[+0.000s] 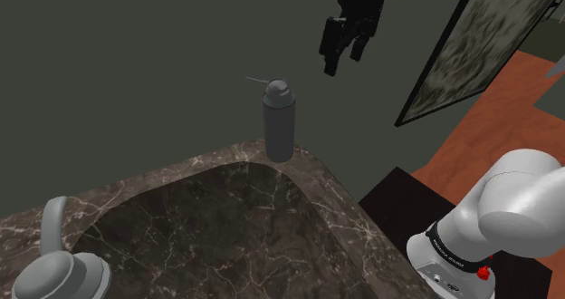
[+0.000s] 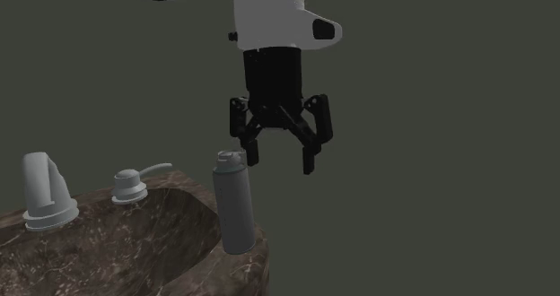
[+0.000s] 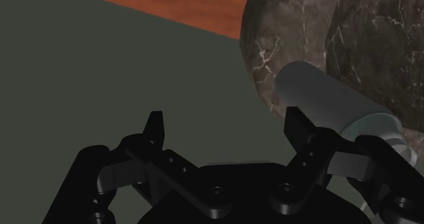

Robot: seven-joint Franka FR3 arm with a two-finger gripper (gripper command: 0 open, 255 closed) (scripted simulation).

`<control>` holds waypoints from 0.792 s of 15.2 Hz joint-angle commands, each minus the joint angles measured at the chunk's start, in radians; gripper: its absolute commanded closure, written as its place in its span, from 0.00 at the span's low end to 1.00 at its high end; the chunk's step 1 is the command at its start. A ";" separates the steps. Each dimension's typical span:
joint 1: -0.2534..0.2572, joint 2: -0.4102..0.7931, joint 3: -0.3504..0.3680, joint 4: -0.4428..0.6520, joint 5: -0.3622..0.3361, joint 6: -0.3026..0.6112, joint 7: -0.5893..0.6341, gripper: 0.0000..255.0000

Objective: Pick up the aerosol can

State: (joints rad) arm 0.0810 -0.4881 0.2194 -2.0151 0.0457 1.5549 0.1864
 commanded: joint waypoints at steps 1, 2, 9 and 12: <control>0.011 0.055 0.029 0.047 0.006 0.012 0.017 0.00; 0.016 0.086 0.043 0.076 0.006 0.016 0.024 0.00; 0.053 0.313 0.141 0.309 -0.023 0.020 0.084 0.00; 0.075 0.415 0.181 0.424 -0.053 0.008 0.113 0.00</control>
State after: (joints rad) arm 0.1462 -0.1210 0.3829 -1.6279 0.0020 1.5120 0.3142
